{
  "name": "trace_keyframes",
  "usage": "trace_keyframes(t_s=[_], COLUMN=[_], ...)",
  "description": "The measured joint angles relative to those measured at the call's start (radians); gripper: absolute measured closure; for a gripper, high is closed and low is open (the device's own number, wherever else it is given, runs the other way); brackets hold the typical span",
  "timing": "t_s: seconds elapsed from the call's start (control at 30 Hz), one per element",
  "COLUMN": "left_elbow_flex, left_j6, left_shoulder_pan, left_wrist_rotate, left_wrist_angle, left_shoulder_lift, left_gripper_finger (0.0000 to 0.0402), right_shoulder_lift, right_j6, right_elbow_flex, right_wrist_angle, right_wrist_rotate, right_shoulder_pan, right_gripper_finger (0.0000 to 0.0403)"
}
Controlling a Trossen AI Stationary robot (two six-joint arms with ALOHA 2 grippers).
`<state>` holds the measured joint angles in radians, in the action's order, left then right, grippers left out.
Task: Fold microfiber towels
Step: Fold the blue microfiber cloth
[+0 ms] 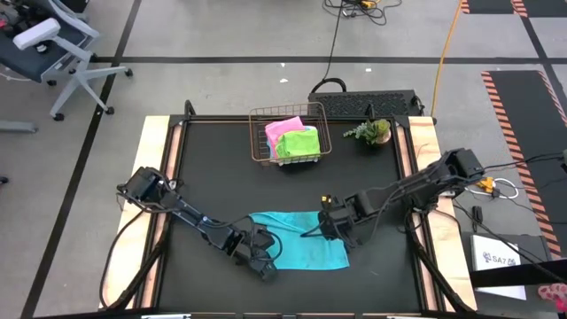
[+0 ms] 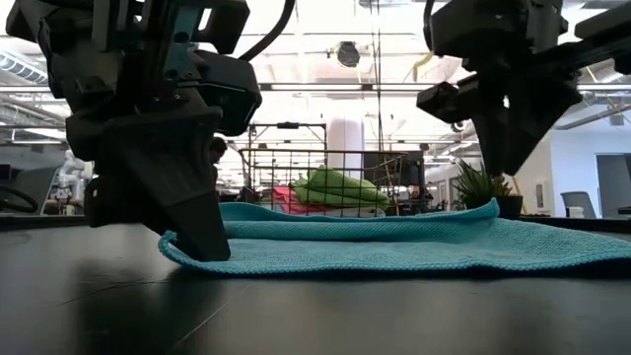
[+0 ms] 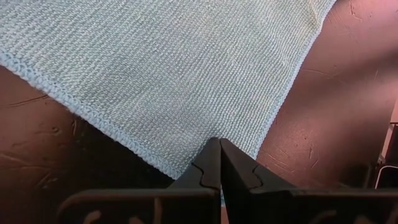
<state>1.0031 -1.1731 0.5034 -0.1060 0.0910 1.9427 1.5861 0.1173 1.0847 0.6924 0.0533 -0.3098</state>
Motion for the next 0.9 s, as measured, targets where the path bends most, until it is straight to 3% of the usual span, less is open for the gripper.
trace_keyframes(t_s=[0.33, 0.9], left_elbow_flex=[0.0, 0.0], left_j6=[0.02, 0.02], left_shoulder_pan=[0.0, 0.0], left_wrist_rotate=[-0.015, -0.022], left_wrist_angle=[-0.001, -0.002], left_shoulder_lift=[0.0, 0.0], left_gripper_finger=[0.04, 0.0399], right_shoulder_lift=[-0.001, -0.001], right_j6=[-0.124, -0.196], right_elbow_flex=[-0.047, -0.137], right_wrist_angle=[-0.165, -0.287], right_wrist_rotate=[0.001, -0.003], right_shoulder_pan=[-0.029, -0.029], right_gripper_finger=[0.0266, 0.0261])
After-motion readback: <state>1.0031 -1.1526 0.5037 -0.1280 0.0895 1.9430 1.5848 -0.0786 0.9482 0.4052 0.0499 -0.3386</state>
